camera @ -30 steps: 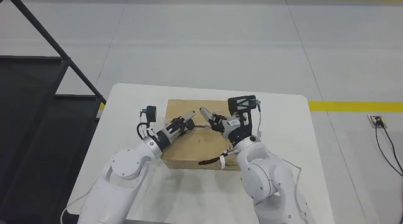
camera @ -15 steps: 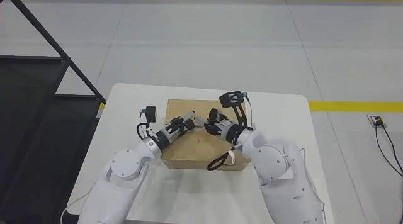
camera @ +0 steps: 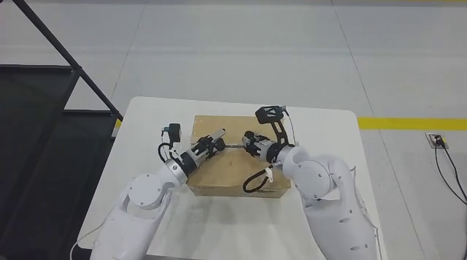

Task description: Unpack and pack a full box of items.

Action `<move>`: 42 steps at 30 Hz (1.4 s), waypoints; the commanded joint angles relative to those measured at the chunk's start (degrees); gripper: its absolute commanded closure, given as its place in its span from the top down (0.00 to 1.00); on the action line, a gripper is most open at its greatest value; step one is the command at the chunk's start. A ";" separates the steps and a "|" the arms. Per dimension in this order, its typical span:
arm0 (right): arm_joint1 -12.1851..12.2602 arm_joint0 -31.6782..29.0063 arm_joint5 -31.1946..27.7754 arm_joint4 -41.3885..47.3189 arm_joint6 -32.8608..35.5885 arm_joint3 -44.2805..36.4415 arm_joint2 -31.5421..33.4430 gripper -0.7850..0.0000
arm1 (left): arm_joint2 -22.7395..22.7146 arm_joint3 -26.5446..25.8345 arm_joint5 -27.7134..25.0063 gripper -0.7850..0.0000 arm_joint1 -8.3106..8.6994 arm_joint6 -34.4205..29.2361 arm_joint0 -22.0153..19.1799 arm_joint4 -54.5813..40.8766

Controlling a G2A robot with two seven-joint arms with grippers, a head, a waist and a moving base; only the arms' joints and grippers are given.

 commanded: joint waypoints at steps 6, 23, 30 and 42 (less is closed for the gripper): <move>0.21 0.28 7.63 -6.12 -1.14 -0.20 -1.43 0.00 | -0.08 -0.21 0.08 0.64 -0.03 -0.02 0.09 0.11; 0.88 -4.03 7.30 -0.36 -5.47 -7.72 0.18 0.00 | 0.08 -0.70 0.28 0.64 -0.11 0.02 0.64 0.90; 0.27 5.41 10.56 -1.08 -6.12 4.99 -3.01 0.00 | 0.13 -1.02 0.01 0.64 -0.16 0.10 1.04 1.01; 1.43 8.36 9.53 0.73 7.44 8.22 -0.83 0.00 | -0.44 -1.65 -0.37 0.64 -0.13 0.26 1.78 0.84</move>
